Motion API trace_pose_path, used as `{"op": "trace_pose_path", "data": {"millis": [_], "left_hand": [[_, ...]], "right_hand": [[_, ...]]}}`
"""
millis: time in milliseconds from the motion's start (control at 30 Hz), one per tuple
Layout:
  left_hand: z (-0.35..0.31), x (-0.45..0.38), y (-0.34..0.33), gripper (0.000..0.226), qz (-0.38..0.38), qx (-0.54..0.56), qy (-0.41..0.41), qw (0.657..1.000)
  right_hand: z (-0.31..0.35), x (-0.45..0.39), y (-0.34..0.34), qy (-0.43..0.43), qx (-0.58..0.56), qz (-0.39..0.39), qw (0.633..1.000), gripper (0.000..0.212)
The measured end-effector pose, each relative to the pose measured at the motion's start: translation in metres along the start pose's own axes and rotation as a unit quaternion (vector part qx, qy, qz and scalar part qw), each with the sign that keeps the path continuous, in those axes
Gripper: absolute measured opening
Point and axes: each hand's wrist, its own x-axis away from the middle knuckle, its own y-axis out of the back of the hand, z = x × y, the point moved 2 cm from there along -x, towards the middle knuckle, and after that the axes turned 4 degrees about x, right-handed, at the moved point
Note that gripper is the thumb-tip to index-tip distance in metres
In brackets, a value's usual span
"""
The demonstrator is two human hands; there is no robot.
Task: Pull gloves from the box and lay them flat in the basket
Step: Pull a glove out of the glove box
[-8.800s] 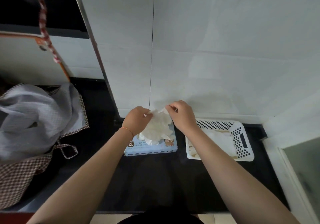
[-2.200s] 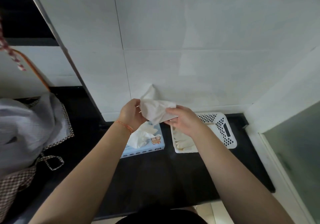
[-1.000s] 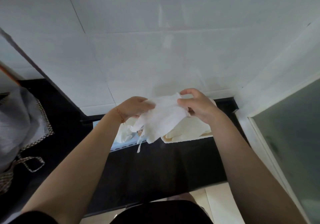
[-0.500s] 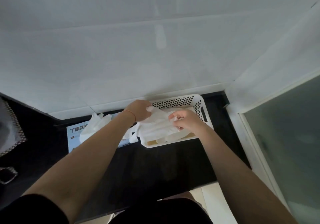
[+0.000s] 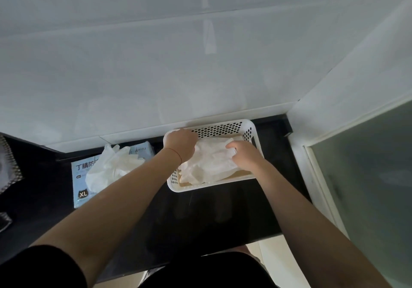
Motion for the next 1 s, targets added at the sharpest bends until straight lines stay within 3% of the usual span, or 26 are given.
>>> {"op": "trace_pose_path", "data": {"millis": [133, 267, 400, 500, 633, 767, 833, 933, 1000], "left_hand": [[-0.004, 0.008, -0.005, 0.022, -0.034, -0.04, 0.007, 0.999], [-0.013, 0.021, -0.019, 0.047, 0.101, -0.038, 0.015, 0.994], [-0.017, 0.025, -0.023, 0.023, 0.11, -0.063, 0.032, 0.991], [-0.013, 0.027, -0.017, 0.031, 0.101, -0.08, 0.032, 0.991], [-0.012, 0.024, -0.002, 0.039, 0.07, -0.193, 0.007, 0.979], [-0.013, 0.025, 0.005, 0.035, 0.063, -0.222, 0.002, 0.973], [-0.013, 0.028, 0.003, 0.031, 0.066, -0.199, 0.004, 0.978], [-0.019, 0.035, -0.003, 0.026, 0.103, -0.003, 0.017, 0.994], [-0.027, 0.042, -0.009, 0.045, 0.128, 0.071, 0.016, 0.989]], "right_hand": [[-0.001, -0.001, -0.001, 0.004, 0.01, -0.002, 1.0, 0.057], [0.002, -0.001, 0.005, 0.009, -0.003, 0.006, 1.0, 0.057], [0.012, 0.0, 0.019, 0.009, -0.093, 0.037, 0.995, 0.061], [0.023, 0.002, 0.027, -0.001, -0.158, 0.07, 0.985, 0.059], [0.042, 0.009, 0.033, -0.035, -0.333, 0.1, 0.937, 0.049], [0.049, 0.014, 0.035, -0.054, -0.382, 0.098, 0.917, 0.048], [0.05, 0.014, 0.036, -0.065, -0.396, 0.092, 0.911, 0.048], [0.05, 0.012, 0.035, -0.077, -0.42, 0.078, 0.901, 0.045], [0.052, 0.011, 0.034, -0.076, -0.425, 0.075, 0.899, 0.045]]}}
